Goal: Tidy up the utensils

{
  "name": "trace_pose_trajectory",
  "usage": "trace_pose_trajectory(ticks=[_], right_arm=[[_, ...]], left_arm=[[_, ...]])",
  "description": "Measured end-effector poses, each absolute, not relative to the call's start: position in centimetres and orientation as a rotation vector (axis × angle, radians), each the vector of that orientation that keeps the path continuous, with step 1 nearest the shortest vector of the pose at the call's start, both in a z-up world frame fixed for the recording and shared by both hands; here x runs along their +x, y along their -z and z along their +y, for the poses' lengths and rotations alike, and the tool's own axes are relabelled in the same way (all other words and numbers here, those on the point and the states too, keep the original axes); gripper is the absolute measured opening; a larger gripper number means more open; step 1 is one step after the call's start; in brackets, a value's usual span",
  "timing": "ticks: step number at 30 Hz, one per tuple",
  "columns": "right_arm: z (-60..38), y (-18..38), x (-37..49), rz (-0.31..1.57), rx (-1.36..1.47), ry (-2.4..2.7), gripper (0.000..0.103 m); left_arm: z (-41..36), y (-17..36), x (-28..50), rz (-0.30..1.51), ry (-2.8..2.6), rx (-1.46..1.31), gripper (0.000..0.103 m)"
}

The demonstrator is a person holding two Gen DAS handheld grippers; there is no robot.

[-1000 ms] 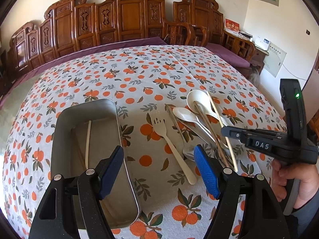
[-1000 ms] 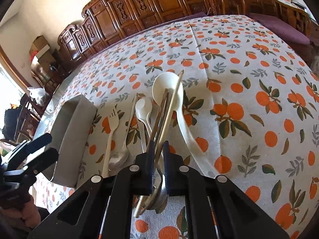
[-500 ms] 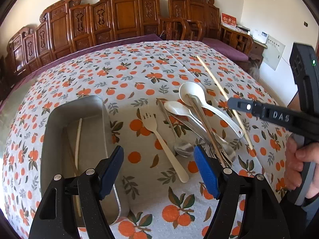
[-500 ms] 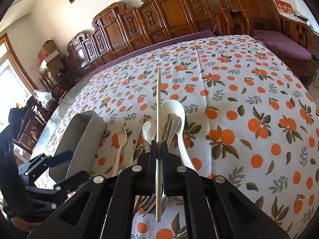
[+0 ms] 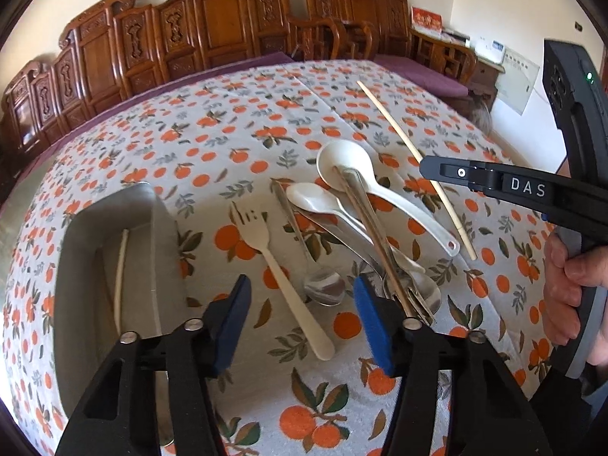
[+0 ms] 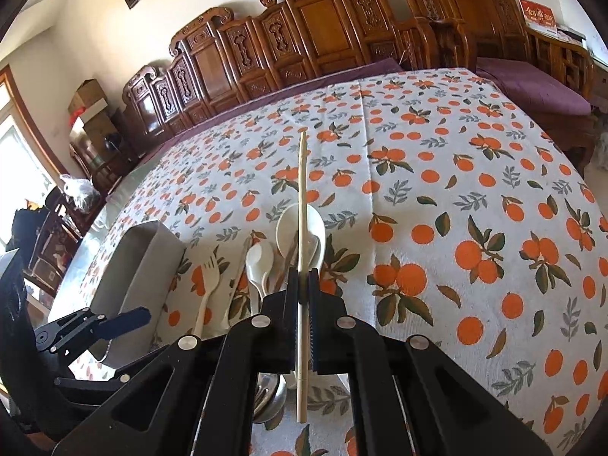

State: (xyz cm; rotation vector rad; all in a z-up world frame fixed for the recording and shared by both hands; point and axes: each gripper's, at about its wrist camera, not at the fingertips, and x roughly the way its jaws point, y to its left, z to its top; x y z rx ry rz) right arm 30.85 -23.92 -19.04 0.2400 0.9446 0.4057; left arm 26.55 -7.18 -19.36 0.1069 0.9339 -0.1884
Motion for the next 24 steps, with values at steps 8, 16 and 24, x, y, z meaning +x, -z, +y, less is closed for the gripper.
trace_pose_trajectory(ticks=[8,16,24], right_arm=[[-23.7,20.3,31.4,0.98,0.217,-0.397,0.006],[-23.7,20.3,31.3,0.974,0.218,-0.408,0.006],[-23.1,20.3,31.4,0.976,0.207,-0.42,0.006]], left_arm=[[-9.0,21.0,27.8,0.978,0.211,0.135,0.036],[-10.0,22.3,28.6,0.999,0.226,0.177,0.029],[-9.6,23.1,29.0,1.012,0.203,0.179,0.026]])
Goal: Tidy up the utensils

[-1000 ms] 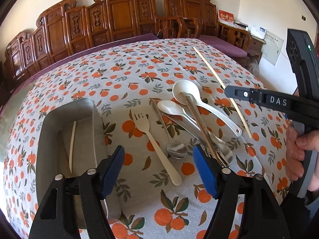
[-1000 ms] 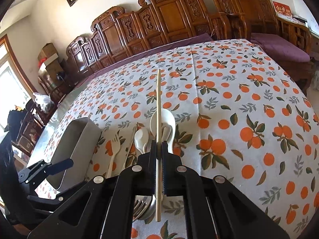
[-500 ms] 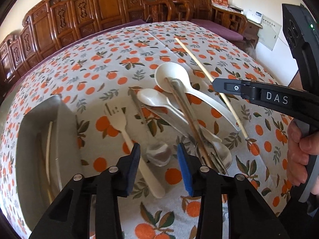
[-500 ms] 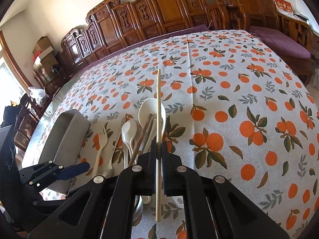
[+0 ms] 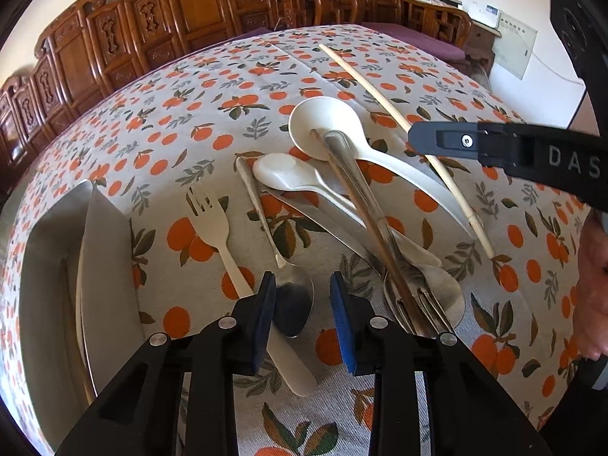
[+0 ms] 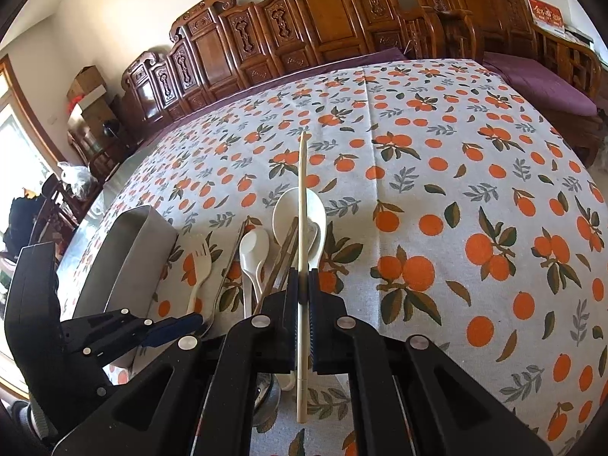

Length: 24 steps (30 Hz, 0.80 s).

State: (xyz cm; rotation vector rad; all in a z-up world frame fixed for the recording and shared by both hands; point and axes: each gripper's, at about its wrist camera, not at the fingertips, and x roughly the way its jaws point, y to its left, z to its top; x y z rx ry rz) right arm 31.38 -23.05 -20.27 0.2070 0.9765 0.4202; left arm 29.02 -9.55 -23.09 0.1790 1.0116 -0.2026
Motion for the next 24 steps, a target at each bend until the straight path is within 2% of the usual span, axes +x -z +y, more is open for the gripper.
trace_pose_trajectory(ticks=[5,6,24], right_arm=[[-22.6,20.3,31.3,0.979,0.198,-0.424,0.006],[-22.5,20.3,31.3,0.98,0.196,-0.426,0.006],[-20.3,19.4,30.3,0.964,0.163,-0.474,0.006]], left_arm=[[-8.6,23.0,29.2,1.013,0.198,0.14,0.005],[-8.3,22.8,29.2,1.01,0.202,0.125,0.003],[-6.8,16.5,26.8,0.896,0.234,0.088,0.002]])
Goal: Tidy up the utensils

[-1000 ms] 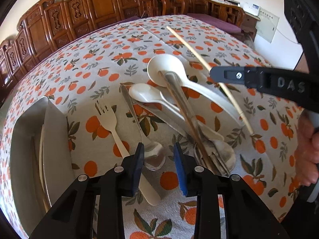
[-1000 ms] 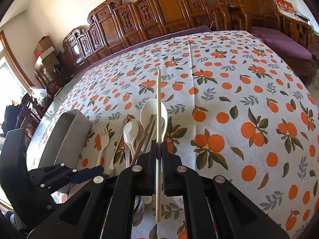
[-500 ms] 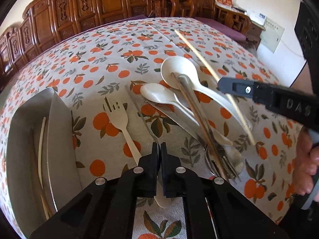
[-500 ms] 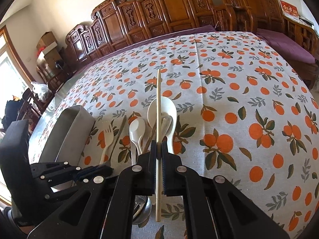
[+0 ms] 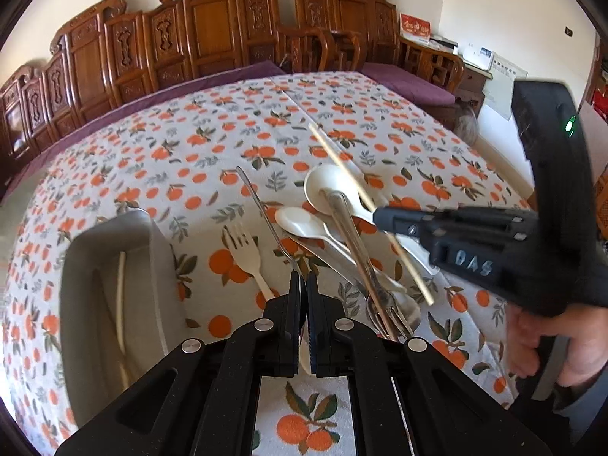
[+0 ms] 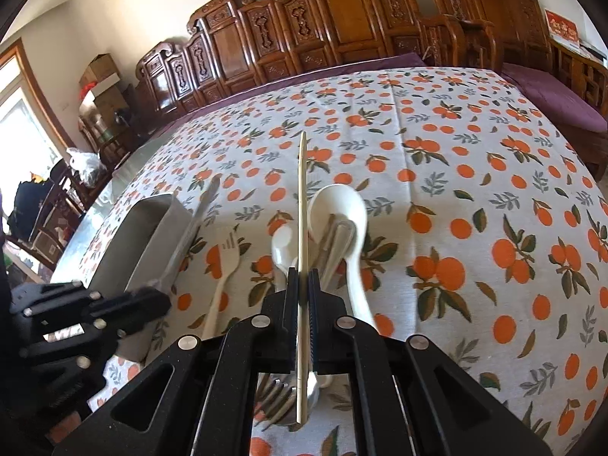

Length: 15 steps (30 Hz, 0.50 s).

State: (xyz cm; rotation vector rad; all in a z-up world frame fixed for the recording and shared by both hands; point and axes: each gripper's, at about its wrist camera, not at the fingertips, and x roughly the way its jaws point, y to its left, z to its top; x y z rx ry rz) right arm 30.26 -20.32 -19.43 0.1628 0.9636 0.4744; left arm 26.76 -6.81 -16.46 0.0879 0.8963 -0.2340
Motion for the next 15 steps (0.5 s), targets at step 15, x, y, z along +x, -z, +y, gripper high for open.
trace_pose_trajectory(ticks=[15], right_arm=[[-16.0,17.9,27.2,0.956,0.114,-0.554,0.006]], left_arm=[[-1.1,13.7,23.7,0.902,0.148,0.055,0.002]])
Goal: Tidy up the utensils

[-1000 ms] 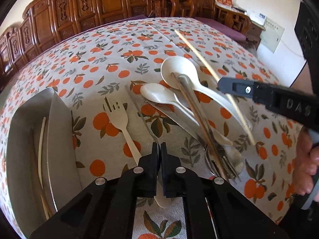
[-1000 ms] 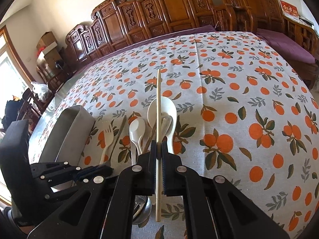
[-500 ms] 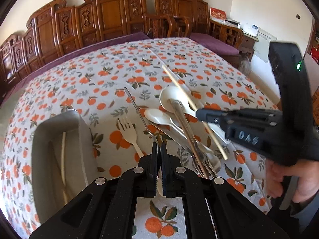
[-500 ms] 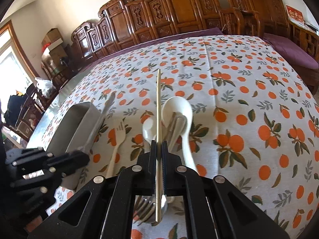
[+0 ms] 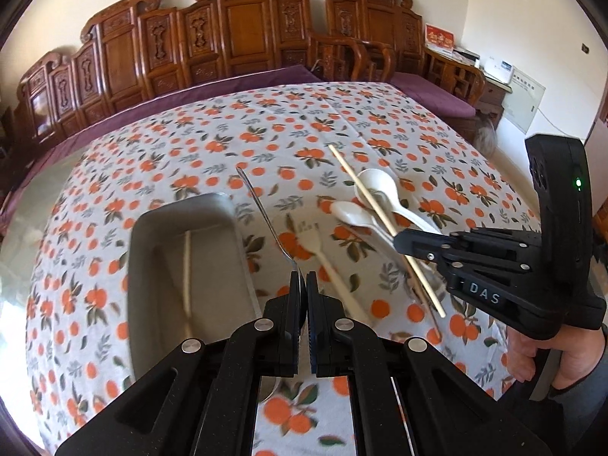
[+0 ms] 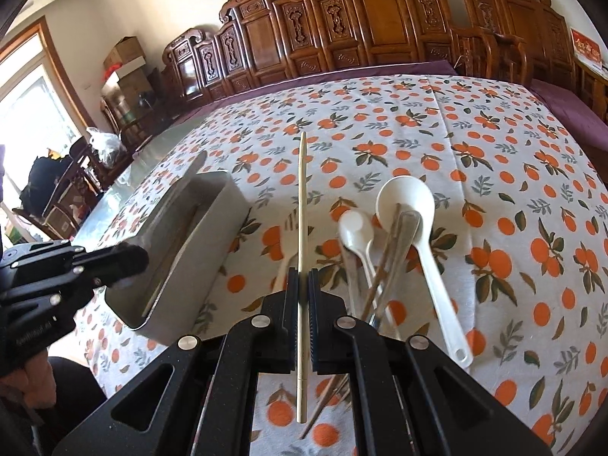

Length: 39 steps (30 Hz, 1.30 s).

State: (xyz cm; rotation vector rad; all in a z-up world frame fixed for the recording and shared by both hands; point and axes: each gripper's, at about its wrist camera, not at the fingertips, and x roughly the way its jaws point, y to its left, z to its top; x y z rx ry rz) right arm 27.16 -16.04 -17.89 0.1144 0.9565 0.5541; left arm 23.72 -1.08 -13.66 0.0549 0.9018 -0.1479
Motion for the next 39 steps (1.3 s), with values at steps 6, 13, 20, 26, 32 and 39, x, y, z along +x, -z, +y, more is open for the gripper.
trace_pose_trajectory(ticks=[6,13,20,26,32,39], right_arm=[[-14.4,16.4,25.5,0.973,0.069,-0.565,0.006],[-12.5,14.2,24.3,0.981,0.034,-0.589,0.006],[-11.5,12.4,23.7,0.995,0.006,-0.592,0.006],[-11.3,12.2,23.9,1.026,-0.004,-0.587,0.006],[-10.5,12.4,24.7,1.045,0.012,-0.598,0.006],[-8.8,12.7,25.3,1.071,-0.023,-0.618,0.006]], left_arm=[[1.0,13.1,22.9,0.928,0.129,0.049,0.002],[2.3,14.2,23.2,0.967,0.139,0.064,0.002],[3.8,16.7,24.8,1.04,0.135,0.028,0.002],[5.2,19.2,26.1,1.124,0.134,-0.027,0.002],[5.7,21.2,26.5,1.169,0.118,-0.073,0.002],[6.8,20.4,26.4,1.167,0.097,-0.086,0.003]])
